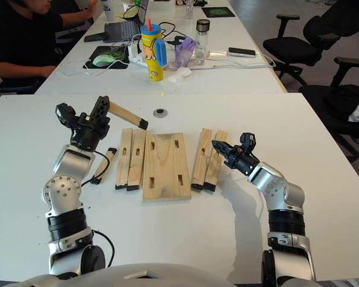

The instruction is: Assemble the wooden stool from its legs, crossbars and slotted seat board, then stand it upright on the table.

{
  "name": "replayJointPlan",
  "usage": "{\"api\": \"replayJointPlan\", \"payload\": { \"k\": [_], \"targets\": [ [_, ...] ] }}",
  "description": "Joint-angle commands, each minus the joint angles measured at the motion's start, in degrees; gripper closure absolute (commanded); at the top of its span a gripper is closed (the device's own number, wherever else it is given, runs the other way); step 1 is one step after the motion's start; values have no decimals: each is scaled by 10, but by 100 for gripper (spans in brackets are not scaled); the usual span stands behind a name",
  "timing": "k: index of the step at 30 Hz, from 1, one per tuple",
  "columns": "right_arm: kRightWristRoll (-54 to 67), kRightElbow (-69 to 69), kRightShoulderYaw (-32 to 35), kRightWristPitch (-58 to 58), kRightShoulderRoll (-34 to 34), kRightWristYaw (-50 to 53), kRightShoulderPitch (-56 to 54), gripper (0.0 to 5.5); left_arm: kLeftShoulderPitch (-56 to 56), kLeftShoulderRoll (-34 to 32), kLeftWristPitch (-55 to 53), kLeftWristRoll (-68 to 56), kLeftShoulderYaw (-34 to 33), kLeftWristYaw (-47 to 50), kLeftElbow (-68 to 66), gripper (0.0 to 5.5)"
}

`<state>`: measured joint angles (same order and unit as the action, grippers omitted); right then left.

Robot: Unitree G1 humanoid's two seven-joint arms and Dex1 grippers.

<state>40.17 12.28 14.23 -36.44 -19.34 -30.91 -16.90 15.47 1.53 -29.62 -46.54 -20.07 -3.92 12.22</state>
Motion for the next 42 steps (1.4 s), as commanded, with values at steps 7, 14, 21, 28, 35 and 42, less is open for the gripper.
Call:
{"api": "replayJointPlan", "payload": {
  "k": [7, 14, 21, 28, 35, 42],
  "targets": [
    [-27, 21, 12, 23, 11, 27, -17, 440, -79, -1, 86, 130, 43, 17, -11, 505],
    [-35, 21, 10, 24, 22, 25, -14, 440, -80, 7, 86, 140, 59, 7, -35, 505],
    [-37, 18, 12, 20, 24, 22, -13, 440, -81, 1, 95, 156, 61, 10, -47, 505],
    [-38, 8, 7, 18, 31, 25, -3, 440, -86, 0, 106, 178, 63, 18, -45, 505],
    [-38, -3, 3, 13, 39, 30, 1, 440, -94, -12, 98, 237, 89, 49, -48, 505],
    [-42, -26, -8, 1, 53, 42, 13, 440, -112, -43, 65, 356, 164, 83, -72, 505]
  ]
}}
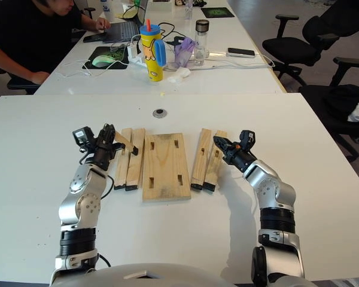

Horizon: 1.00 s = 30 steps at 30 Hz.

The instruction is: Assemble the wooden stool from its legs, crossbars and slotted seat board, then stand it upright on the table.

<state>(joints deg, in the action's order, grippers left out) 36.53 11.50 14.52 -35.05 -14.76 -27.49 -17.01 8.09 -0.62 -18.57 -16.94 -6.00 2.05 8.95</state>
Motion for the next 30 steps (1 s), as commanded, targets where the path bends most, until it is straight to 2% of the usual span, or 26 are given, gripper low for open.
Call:
{"api": "replayJointPlan", "payload": {
  "k": [1, 5, 18, 26, 29, 30],
  "targets": [
    [-6, -22, -11, -14, 8, 8, 18, 440, -43, -27, -44, 71, 30, 22, -44, 505],
    [-6, -32, -11, -17, 13, 17, 28, 440, -52, -60, -38, 119, 71, -2, -70, 505],
    [-17, -46, -19, -6, 25, 32, 32, 440, -62, -96, 19, 163, 108, -52, -116, 505],
    [-21, -38, -16, -6, 28, 27, 23, 440, -42, -89, 55, 169, 86, -42, -107, 505],
    [-22, -42, -20, -8, 28, 23, 23, 440, -40, -81, 99, 157, 70, -41, -91, 505],
    [-22, -42, -21, -8, 28, 21, 24, 440, -40, -78, 107, 152, 65, -41, -82, 477]
  ]
}}
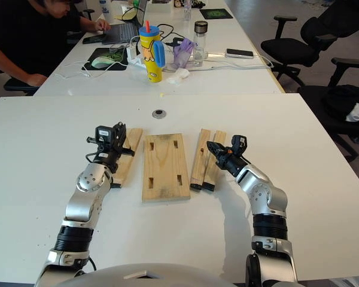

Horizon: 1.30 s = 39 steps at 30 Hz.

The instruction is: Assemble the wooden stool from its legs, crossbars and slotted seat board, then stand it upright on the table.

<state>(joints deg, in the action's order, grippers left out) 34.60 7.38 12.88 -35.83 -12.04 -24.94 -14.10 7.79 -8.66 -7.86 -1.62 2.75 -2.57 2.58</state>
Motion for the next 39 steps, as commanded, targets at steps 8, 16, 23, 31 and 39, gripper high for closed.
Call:
{"api": "replayJointPlan", "payload": {
  "k": [8, 16, 23, 31, 39],
  "targets": [
    [1, 0, -10, -1, 15, -7, -7, 440, -22, 16, 33, -5, -36, 4, 24, 355],
    [-1, 2, -15, 1, 30, -6, -2, 440, 24, 15, 36, -18, -49, -4, 71, 295],
    [-3, -3, -24, 1, 39, -4, 3, 440, 123, -1, 2, -29, -68, -11, 84, 387],
    [-13, 4, -23, 26, 50, 6, -2, 440, 253, -24, -71, -85, -93, -62, -39, 506],
    [-21, 0, -33, 40, 66, 13, 5, 440, 274, -32, -103, -80, -84, -74, -41, 509]
  ]
}}
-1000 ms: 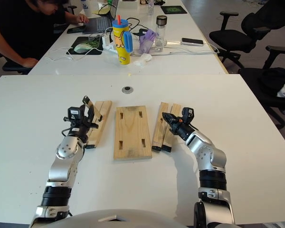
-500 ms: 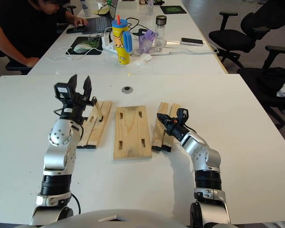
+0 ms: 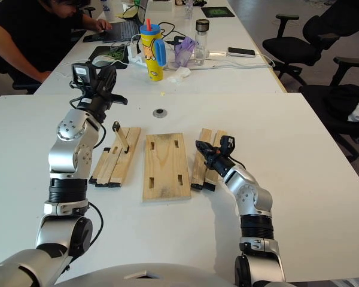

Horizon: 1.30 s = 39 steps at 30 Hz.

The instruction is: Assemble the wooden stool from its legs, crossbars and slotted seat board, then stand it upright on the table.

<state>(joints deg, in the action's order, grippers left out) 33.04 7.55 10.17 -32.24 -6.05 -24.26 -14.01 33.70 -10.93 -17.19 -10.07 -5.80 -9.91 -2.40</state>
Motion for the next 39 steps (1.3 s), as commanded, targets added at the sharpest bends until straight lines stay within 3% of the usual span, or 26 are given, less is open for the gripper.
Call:
{"api": "replayJointPlan", "payload": {
  "k": [1, 5, 11, 27, 32, 36, 39],
  "targets": [
    [-7, -2, -6, 5, 7, 7, 4, 440, 19, -10, -8, 5, 0, 1, 15, 509],
    [-12, -6, -7, 12, 11, 9, 10, 440, 34, -5, -34, -6, 4, -8, -3, 509],
    [-18, 3, -17, 19, 18, 6, -5, 440, -140, 2, -96, 34, 56, -8, -103, 509],
    [-15, 2, -22, 21, 15, 3, 4, 440, -18, 8, 32, 12, -19, 46, 53, 509],
    [-16, 2, -24, 21, 16, 2, 4, 440, -62, 5, -28, 32, 9, 34, -19, 509],
    [-18, 9, -29, 21, 15, -2, -3, 440, -159, 1, -77, 61, 79, -2, -88, 509],
    [-16, 10, -26, 22, 14, -1, -6, 440, -156, -3, -56, 74, 62, 31, -92, 509]
  ]
}}
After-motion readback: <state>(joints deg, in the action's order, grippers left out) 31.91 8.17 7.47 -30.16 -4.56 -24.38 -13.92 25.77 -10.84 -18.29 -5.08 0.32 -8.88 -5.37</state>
